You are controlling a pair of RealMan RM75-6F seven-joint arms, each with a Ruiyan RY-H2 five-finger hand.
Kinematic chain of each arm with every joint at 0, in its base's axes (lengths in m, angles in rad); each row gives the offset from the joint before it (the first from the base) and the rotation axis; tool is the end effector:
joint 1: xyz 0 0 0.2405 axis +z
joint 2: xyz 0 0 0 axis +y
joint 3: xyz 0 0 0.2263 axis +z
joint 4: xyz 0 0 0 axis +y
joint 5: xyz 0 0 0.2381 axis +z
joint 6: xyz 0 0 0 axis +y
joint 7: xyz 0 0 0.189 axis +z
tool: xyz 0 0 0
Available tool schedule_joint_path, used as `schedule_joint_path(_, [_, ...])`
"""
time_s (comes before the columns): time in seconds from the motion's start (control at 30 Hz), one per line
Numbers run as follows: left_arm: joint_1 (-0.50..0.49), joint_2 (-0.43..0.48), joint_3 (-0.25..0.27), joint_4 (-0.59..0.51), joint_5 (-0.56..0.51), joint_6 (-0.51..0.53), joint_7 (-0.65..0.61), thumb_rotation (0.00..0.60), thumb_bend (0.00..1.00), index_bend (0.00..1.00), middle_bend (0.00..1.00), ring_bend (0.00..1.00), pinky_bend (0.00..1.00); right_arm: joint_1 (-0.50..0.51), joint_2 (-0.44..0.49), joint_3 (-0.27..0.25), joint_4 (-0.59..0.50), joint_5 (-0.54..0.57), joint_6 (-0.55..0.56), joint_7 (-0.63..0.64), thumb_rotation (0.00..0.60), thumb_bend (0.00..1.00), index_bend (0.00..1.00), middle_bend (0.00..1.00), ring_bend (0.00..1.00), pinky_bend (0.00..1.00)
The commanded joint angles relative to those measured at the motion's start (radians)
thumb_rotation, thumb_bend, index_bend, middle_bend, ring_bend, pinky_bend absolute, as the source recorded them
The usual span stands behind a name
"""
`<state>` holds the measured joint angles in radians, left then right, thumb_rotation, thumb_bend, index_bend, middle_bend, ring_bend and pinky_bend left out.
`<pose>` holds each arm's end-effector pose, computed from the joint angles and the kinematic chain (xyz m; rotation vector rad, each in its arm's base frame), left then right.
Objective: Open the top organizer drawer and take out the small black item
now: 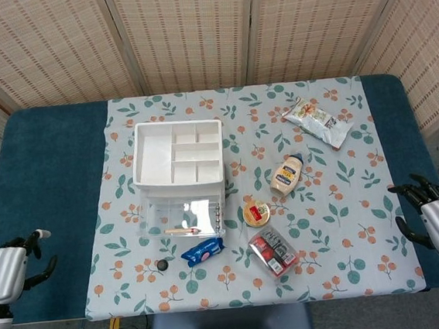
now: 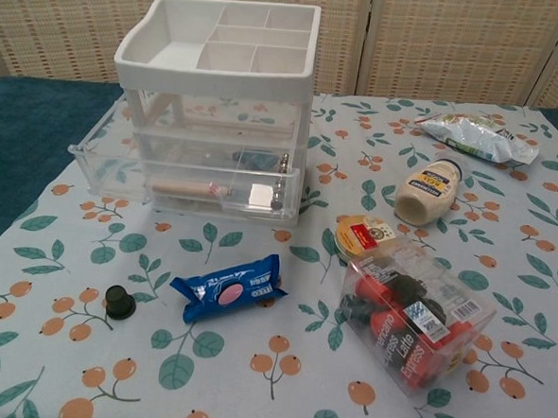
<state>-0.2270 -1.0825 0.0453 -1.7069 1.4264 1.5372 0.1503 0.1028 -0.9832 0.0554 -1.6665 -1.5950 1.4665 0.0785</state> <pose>-0.2660 0.2417 0.1193 -1.4559 -0.8022 -0.8673 -0.2778 -0.2315 0.1456 1.4863 -0.8607 0.9561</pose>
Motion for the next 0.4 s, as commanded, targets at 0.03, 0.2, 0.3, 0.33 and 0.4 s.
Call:
schedule_joint_path(0.03, [0.038,-0.006,0.010,-0.014,-0.005,0.026,0.023,0.600,0.31,0.30,0.55,0.45,0.53,0.001,-0.003,-0.006,0.003,-0.006,0.000,0.016,0.600,0.43,0.23,0.30,0.15,0.24])
schedule_joint_path(0.2, [0.098,-0.044,0.015,0.009,0.011,0.086,0.029,0.600,0.29,0.28,0.54,0.57,0.51,-0.006,-0.005,-0.022,0.013,-0.008,-0.005,0.035,0.600,0.43,0.23,0.30,0.15,0.24])
schedule_joint_path(0.3, [0.128,-0.083,0.008,0.043,0.019,0.118,0.042,0.600,0.29,0.28,0.54,0.51,0.51,-0.013,-0.012,-0.032,0.019,-0.008,-0.002,0.043,0.600,0.43,0.23,0.30,0.15,0.24])
schedule_joint_path(0.33, [0.133,-0.089,0.006,0.046,0.018,0.119,0.042,0.600,0.29,0.29,0.54,0.45,0.51,-0.017,-0.014,-0.035,0.021,-0.008,0.001,0.043,0.600,0.43,0.23,0.30,0.15,0.24])
schedule_joint_path(0.4, [0.138,-0.096,0.002,0.049,0.015,0.114,0.040,0.600,0.29,0.29,0.54,0.43,0.51,-0.026,-0.017,-0.038,0.024,-0.006,0.012,0.039,0.600,0.43,0.23,0.30,0.15,0.24])
